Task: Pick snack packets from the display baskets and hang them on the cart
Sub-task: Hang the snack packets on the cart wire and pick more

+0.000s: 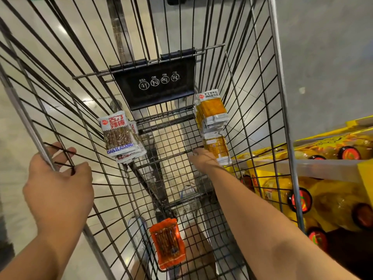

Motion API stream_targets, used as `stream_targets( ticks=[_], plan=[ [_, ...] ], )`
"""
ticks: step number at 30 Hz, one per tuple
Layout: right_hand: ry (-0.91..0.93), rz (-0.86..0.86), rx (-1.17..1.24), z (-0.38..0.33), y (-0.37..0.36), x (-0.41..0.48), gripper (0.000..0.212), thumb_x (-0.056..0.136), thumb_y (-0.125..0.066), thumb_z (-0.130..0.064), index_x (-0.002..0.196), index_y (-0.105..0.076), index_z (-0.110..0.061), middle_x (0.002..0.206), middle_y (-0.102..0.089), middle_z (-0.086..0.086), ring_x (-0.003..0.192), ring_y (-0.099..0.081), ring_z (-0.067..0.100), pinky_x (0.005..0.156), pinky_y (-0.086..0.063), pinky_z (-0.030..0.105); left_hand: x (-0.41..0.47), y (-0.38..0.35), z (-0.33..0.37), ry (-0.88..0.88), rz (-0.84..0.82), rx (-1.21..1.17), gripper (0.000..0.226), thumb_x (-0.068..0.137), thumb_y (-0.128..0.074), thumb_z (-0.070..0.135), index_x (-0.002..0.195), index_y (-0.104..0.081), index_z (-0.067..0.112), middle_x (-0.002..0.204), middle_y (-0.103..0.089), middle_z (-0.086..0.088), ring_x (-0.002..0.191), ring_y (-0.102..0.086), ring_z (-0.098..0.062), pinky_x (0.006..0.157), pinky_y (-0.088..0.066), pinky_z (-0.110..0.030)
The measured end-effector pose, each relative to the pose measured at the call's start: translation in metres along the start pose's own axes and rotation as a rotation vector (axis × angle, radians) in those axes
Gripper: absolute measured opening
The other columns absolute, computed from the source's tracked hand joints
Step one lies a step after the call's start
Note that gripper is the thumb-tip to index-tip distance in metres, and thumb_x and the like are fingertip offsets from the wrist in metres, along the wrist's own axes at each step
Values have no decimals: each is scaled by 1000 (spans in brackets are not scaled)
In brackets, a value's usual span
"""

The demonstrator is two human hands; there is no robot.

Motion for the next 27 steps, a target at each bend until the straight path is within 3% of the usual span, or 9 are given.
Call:
stream_targets(
  ticks=[2, 4, 6, 9, 11, 14, 18, 22, 27],
  plan=[
    [31, -85, 0, 15, -20, -13, 30, 98, -53, -36, 125, -59, -25, 125, -55, 2, 110, -53, 23, 86, -43, 33, -4, 5, 16, -38, 14, 4, 38, 79, -63, 39, 114, -52, 51, 99, -69, 26, 74, -73, -29, 63, -60, -56],
    [-6, -128, 35, 29, -33, -33, 32, 101, -53, -35, 130, -59, -23, 121, -55, -3, 111, -52, 19, 87, -44, 31, -12, 11, 38, -70, 20, 54, 40, 82, -65, 25, 105, -50, 53, 87, -66, 31, 71, -71, -34, 68, -60, -55],
    [-48, -118, 17, 45, -43, -54, 32, 102, -52, -35, 130, -60, -23, 125, -60, -2, 104, -55, 17, 78, -46, 27, -19, 13, 49, -89, 41, 94, 39, 84, -65, 16, 104, -49, 45, 74, -62, 22, 71, -69, -34, 75, -59, -51],
    [-37, -92, -8, 62, -53, -82, 43, 100, -53, -35, 142, -51, -27, 136, -59, 4, 97, -62, 16, 72, -49, 24, -19, 15, 54, -73, 63, 94, 34, 85, -64, 9, 114, -54, 25, 77, -59, 9, 74, -67, -35, 75, -57, -46],
    [33, -63, -81, 59, -49, -110, 56, 101, -53, -34, 154, -37, -23, 150, -49, 8, 125, -57, 26, 93, -49, 29, -22, 15, 58, -72, 40, 100, 34, 87, -64, 11, 119, -52, 15, 87, -60, -2, 79, -66, -36, 75, -58, -48],
    [178, 4, -274, 40, -34, -158, 64, 101, -53, -32, 159, -28, -17, 162, -32, 8, 148, -32, 27, 118, -31, 37, -30, 17, 68, -57, -21, 100, 49, 92, -64, 16, 134, -39, 12, 102, -56, -3, 89, -64, -34, 82, -57, -47],
    [275, 95, -357, 18, -3, -235, 59, 97, -57, -29, 151, -39, -13, 156, -40, 7, 143, -37, 30, 116, -33, 37, -34, 24, 82, -100, -185, 205, 66, 92, -67, 22, 143, -26, 14, 129, -58, -14, 107, -62, -45, 89, -53, -52],
    [265, 256, -341, 17, 29, -313, 44, 97, -56, -31, 140, -52, -22, 147, -48, 1, 136, -45, 25, 109, -37, 34, -50, 42, 85, -151, -383, 371, 94, 86, -79, 35, 154, -19, 8, 154, -29, -23, 131, -43, -51, 104, -41, -57],
    [266, 435, -285, 34, 45, -415, 46, 98, -60, -33, 139, -57, -14, 145, -53, 9, 135, -45, 27, 109, -32, 32, -108, 75, 107, -469, -400, 535, 90, 89, -73, 35, 156, -21, 5, 165, -8, -14, 140, -29, -45, 106, -41, -57]
  ],
)
Point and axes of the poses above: each hand's wrist, its own x-axis towards the middle knuckle, its own y-axis out of the back of the hand, z = x × y, the point moved 8 cm from there along x, towards the middle knuckle
